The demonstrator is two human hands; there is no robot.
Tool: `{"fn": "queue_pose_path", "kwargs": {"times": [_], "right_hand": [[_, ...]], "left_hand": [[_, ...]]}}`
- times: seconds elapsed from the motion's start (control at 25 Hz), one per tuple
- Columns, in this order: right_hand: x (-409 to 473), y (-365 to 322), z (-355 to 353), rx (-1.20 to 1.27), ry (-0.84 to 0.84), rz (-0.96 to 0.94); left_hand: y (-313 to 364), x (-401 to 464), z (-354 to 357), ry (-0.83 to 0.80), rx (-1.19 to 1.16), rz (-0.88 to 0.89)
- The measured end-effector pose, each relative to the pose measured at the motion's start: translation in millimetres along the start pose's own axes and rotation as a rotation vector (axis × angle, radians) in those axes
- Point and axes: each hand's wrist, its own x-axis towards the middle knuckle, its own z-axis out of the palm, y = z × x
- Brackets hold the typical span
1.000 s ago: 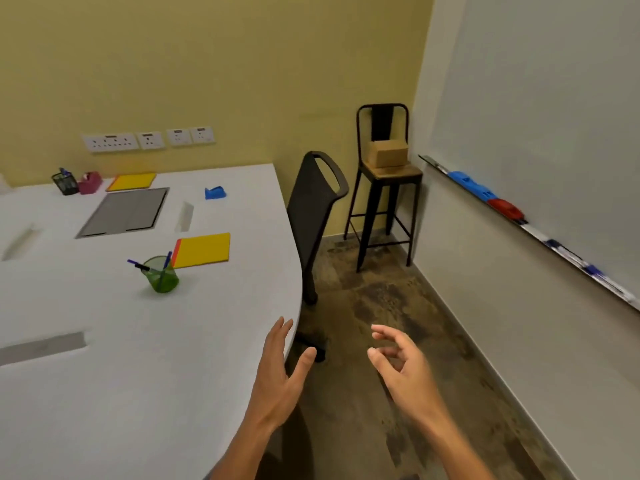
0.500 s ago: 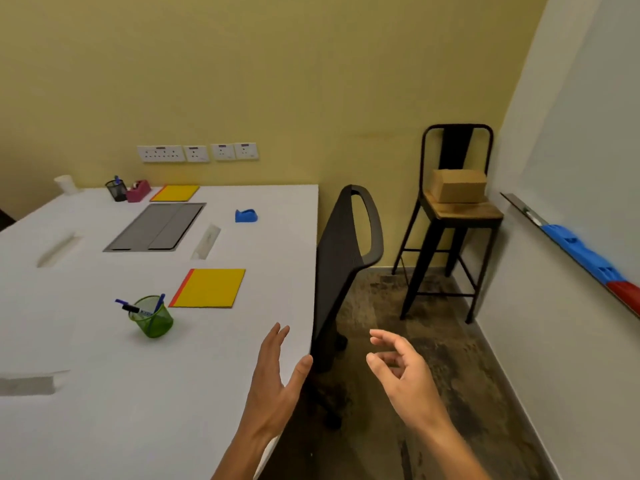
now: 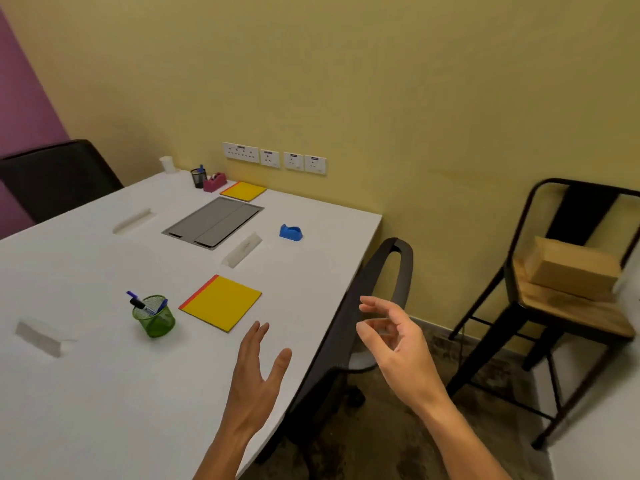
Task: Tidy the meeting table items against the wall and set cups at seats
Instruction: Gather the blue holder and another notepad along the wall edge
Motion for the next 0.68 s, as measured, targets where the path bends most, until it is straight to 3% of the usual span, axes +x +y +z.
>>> {"fn": "queue_pose_path", "kwargs": {"times": [0.32,0.68], "right_hand": [[155,35,-11,-0.005,-0.12,-0.049],[297,89,-66,-0.013,-0.231,-0.104]], "left_hand": [[3,127,59,0.132,-0.02,-0.01],[18,230,127,0.118,0.157,-0.016]]}}
